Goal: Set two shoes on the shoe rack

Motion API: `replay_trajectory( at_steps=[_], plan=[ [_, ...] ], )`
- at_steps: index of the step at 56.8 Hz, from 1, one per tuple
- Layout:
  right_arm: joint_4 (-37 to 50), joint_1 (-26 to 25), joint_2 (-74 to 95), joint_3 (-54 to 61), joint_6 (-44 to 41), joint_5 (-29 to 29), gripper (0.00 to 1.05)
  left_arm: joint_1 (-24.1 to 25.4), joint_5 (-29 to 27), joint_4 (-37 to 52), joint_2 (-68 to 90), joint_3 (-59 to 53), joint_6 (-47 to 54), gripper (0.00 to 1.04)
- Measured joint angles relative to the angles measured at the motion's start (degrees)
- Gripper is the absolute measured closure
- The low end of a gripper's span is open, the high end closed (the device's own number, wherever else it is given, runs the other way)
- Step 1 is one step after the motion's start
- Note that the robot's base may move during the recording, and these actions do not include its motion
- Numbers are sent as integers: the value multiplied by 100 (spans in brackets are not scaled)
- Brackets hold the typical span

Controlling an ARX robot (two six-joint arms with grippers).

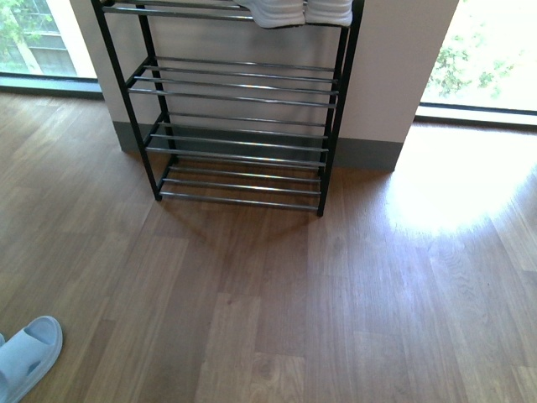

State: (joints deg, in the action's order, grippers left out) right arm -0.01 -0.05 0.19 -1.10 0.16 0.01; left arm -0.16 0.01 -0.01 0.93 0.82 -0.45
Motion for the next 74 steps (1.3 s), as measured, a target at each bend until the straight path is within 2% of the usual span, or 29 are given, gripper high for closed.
replay_trajectory(
  at_steps=[74],
  plan=[
    [0,0,2,0,0,15,9,0,2,0,0,0,0,9]
  ],
)
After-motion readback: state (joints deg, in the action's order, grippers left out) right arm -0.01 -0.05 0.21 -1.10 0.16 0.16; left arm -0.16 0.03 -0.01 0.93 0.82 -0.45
